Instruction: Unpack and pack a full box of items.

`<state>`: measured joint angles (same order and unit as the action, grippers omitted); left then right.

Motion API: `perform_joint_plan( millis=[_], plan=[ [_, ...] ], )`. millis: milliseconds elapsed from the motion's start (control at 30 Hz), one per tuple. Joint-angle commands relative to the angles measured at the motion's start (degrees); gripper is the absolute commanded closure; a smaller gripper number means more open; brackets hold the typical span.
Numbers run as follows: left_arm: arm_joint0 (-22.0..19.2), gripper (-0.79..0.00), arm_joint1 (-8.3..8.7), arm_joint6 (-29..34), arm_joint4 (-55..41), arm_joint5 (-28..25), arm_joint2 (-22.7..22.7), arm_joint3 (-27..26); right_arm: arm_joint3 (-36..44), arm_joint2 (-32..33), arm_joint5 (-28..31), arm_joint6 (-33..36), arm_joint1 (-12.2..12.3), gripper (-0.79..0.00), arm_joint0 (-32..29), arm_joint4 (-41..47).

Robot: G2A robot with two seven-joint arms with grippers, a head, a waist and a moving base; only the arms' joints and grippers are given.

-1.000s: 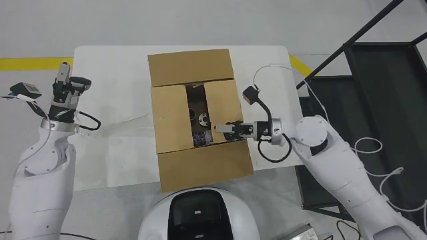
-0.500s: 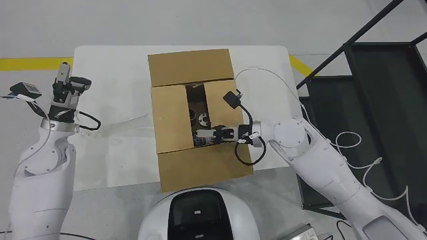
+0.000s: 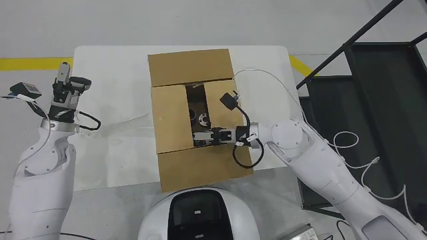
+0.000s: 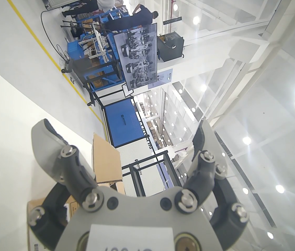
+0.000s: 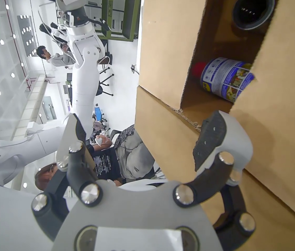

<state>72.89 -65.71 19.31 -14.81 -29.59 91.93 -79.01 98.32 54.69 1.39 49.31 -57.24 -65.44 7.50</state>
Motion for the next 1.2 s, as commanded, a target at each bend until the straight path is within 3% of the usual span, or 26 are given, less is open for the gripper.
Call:
perform_joint_plan(
  millis=[0,233,467,700,1000,1167],
  plan=[
    [0.0,-0.785,0.0,0.0,0.0,0.0,0.0,0.0,-0.63,-1.74,-0.75,0.07,-0.56,-0.785,1.82,-0.57],
    [0.0,-0.785,0.0,0.0,0.0,0.0,0.0,0.0,-4.81,-9.49,-6.67,-1.5,-3.45,-0.785,9.27,-5.11],
    [0.0,-0.785,0.0,0.0,0.0,0.0,0.0,0.0,-9.3,-13.99,-6.17,-2.33,-6.01,-0.785,13.21,-3.94],
    [0.0,-0.785,0.0,0.0,0.0,0.0,0.0,0.0,-12.84,-16.09,-2.67,-1.28,-8.04,-0.785,15.49,0.06],
    [0.0,-0.785,0.0,0.0,0.0,0.0,0.0,0.0,-12.9,-13.33,6.37,2.09,-8.75,-0.785,15.78,8.24],
    [0.0,-0.785,0.0,0.0,0.0,0.0,0.0,0.0,-13.86,-14.81,9.05,0.73,-10.35,-0.785,17.43,11.29]
  ],
)
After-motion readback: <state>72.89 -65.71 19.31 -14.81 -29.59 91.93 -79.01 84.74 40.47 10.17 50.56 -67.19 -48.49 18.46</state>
